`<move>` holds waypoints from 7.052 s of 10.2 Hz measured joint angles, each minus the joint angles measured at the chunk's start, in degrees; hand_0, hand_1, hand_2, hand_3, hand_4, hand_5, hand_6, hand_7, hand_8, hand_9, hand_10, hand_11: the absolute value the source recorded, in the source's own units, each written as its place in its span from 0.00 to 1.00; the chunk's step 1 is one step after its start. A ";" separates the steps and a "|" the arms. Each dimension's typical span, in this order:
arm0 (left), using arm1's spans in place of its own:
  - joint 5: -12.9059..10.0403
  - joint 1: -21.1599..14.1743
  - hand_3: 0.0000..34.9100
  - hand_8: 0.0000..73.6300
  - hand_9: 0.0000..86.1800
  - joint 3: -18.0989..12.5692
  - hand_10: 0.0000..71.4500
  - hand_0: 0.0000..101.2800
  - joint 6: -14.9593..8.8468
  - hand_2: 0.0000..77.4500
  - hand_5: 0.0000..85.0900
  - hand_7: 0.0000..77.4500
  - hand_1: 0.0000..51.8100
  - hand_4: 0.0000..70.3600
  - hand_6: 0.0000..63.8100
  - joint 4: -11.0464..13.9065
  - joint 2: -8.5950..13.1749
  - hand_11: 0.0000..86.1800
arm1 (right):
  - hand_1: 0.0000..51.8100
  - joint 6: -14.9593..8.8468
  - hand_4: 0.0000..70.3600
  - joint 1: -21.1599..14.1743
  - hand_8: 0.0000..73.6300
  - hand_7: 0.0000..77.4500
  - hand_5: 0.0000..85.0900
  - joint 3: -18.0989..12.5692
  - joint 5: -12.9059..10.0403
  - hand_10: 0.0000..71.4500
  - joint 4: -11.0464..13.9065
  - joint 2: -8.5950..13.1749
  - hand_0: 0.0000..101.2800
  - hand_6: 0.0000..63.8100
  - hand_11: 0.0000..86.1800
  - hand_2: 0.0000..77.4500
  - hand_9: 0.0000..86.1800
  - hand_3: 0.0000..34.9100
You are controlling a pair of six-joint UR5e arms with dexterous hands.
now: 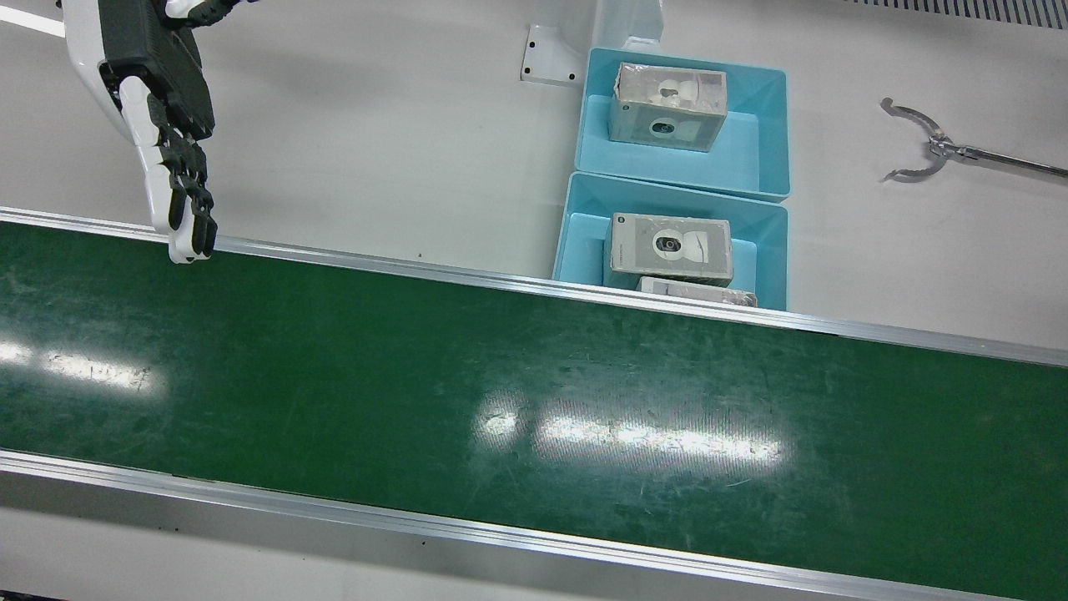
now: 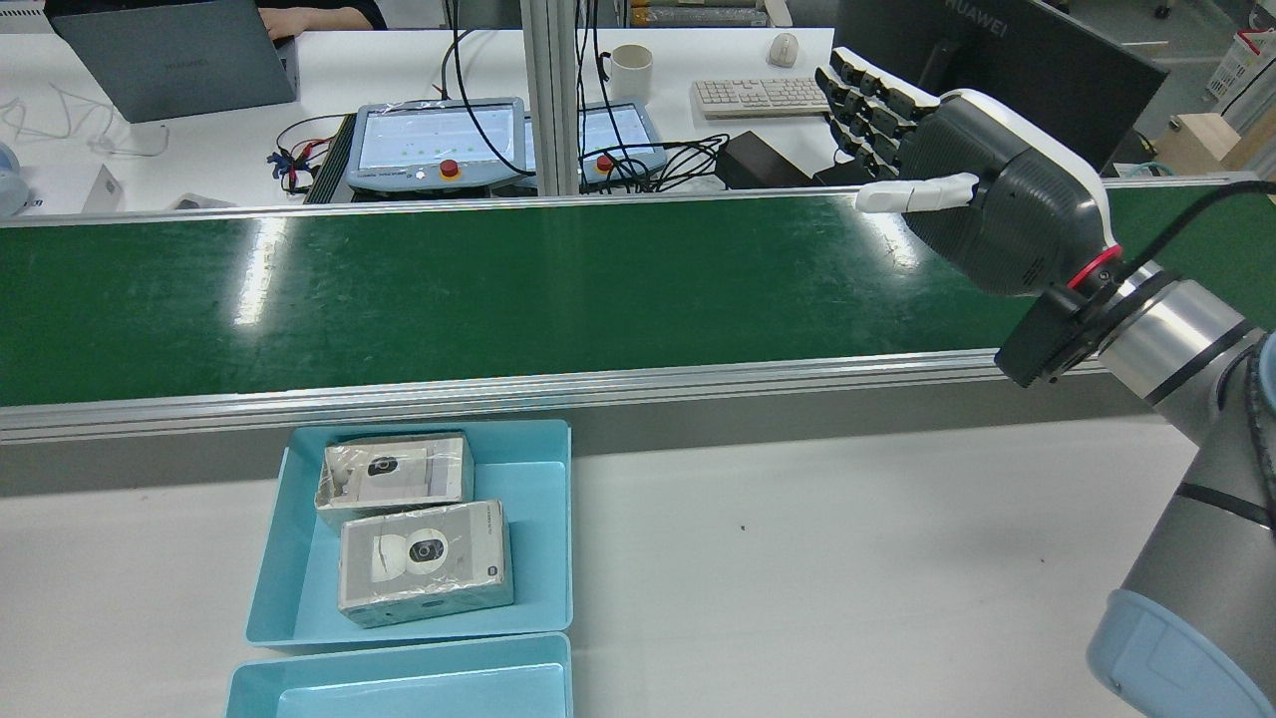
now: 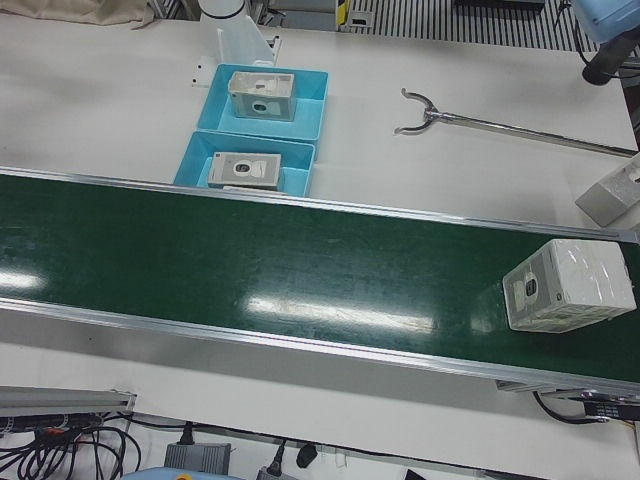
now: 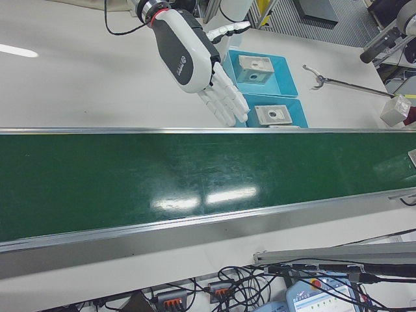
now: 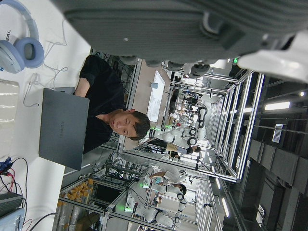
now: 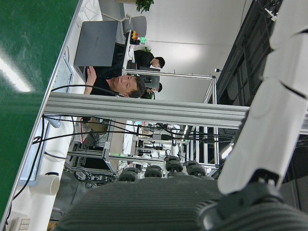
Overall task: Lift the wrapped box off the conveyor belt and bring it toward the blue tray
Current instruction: 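Lower the open right hand toward the conveyor belt surface, then hold the right hand open beside the belt as the wrapped box approaches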
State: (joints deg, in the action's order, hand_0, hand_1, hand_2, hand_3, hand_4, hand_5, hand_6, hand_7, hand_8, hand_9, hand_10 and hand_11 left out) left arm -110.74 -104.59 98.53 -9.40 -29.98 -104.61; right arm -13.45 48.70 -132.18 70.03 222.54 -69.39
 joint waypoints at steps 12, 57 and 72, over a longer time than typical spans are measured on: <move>0.00 0.00 0.00 0.00 0.00 0.00 0.00 0.00 0.00 0.01 0.01 0.00 0.00 0.00 0.00 0.00 0.00 0.00 | 0.17 -1.31 0.00 3.21 0.04 0.00 0.01 2.59 -0.68 0.02 -1.40 3.91 0.40 0.00 0.03 0.08 0.04 0.00; 0.00 0.00 0.00 0.00 0.00 0.00 0.00 0.00 0.00 0.01 0.01 0.00 0.00 0.00 0.00 0.00 0.00 0.00 | 0.24 4.34 0.04 3.72 0.03 0.00 0.01 21.93 3.09 0.00 -7.36 9.40 0.45 0.00 0.01 0.14 0.01 0.06; 0.00 0.00 0.00 0.00 0.00 0.00 0.01 0.00 0.00 0.01 0.01 0.00 0.00 0.00 0.00 0.00 0.00 0.00 | 0.26 3.52 0.02 1.74 0.02 0.00 0.01 27.11 2.83 0.00 -7.47 13.54 0.45 0.00 0.01 0.16 0.02 0.11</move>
State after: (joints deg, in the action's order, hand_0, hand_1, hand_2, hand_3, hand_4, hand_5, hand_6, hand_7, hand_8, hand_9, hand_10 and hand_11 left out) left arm -110.74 -104.59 98.53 -9.40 -29.98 -104.61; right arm -9.93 50.44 -105.07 72.87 215.07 -55.85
